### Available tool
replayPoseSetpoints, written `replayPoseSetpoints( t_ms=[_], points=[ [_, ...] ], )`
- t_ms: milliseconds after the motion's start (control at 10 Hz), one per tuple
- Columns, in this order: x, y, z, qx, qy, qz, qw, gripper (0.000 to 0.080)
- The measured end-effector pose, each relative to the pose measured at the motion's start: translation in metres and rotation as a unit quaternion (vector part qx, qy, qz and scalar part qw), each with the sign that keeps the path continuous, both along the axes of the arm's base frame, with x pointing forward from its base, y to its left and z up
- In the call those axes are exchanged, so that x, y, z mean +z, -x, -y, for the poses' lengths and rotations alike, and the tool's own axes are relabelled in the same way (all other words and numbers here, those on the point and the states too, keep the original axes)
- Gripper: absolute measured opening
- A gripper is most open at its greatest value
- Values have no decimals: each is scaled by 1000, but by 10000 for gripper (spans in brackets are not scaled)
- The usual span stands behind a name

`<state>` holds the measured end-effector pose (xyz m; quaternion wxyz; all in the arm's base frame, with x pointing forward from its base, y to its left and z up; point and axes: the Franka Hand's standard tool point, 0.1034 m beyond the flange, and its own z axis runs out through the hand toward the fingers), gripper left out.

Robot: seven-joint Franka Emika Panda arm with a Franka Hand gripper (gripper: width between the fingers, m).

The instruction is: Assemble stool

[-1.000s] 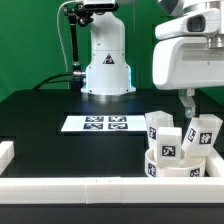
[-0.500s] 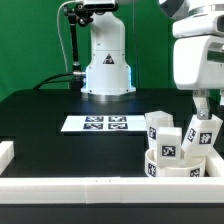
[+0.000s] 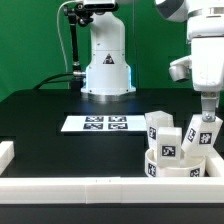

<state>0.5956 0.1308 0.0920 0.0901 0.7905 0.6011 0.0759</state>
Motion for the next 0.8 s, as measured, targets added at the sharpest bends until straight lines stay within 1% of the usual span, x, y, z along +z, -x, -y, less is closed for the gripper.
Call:
replayPoseSetpoints(
  t_ms=[300, 500, 600, 800],
  points=[
    [-1, -2, 9, 82, 30, -3, 996, 648],
    [-2, -2, 12, 96, 37, -4, 995, 648],
    [-2, -2, 12, 94, 37, -5, 995, 648],
    [-4, -1, 13, 94, 38, -9, 995, 376]
  ],
)
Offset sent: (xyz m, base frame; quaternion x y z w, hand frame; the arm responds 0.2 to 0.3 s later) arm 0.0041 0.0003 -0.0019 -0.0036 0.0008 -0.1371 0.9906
